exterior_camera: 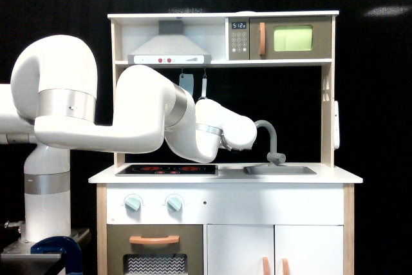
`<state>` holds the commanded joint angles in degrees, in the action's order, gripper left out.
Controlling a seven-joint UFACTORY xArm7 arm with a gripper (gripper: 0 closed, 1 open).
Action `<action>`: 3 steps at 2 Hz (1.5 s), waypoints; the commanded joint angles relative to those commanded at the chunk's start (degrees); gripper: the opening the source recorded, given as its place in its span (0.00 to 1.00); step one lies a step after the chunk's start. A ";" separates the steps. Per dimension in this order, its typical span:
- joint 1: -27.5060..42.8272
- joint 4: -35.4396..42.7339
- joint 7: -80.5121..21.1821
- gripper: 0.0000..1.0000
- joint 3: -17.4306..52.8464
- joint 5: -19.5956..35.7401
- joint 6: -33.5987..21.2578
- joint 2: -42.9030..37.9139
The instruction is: Turn on the faucet
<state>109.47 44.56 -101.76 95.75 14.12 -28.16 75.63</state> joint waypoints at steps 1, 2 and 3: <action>-0.44 4.85 2.29 1.00 0.42 -2.76 -5.09 0.55; 0.85 11.09 3.89 1.00 1.39 -5.29 -9.86 1.72; 4.73 19.55 5.72 1.00 2.29 -7.96 -14.18 3.64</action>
<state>114.20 64.11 -96.03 98.03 6.17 -42.34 79.27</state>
